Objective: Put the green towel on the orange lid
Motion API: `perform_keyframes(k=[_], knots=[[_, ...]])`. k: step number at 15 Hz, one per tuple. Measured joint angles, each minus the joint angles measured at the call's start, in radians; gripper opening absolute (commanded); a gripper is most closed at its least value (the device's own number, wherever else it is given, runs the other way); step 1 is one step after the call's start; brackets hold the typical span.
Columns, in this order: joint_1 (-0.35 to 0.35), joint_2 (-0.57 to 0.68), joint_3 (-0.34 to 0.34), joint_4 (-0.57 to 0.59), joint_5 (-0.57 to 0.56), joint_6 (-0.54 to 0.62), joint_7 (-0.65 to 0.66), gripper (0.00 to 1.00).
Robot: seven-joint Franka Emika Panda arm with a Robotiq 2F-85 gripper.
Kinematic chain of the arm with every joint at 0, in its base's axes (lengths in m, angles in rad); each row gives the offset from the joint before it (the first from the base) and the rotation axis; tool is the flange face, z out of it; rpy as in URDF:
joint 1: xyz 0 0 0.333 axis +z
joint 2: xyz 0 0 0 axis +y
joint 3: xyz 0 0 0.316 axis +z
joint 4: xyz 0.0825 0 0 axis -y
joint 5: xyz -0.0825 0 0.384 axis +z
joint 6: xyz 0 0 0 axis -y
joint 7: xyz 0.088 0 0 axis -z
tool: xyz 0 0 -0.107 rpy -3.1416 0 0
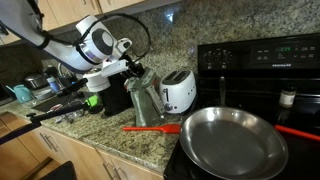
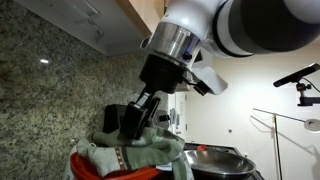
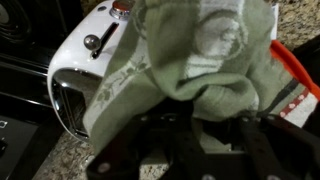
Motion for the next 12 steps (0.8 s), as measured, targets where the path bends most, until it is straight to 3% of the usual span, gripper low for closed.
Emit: perform_keyframes(k=[4,5,6,12], knots=[[0.012,-0.014,-0.033,0.024,-0.035,-0.001,0.051,0.03],[0.012,-0.017,-0.04,0.027,-0.04,-0.002,0.055,0.36],[0.012,-0.018,-0.045,0.029,-0.041,-0.003,0.055,0.37],[0.023,-0.023,-0.074,0.032,-0.11,-0.013,0.107,0.82]])
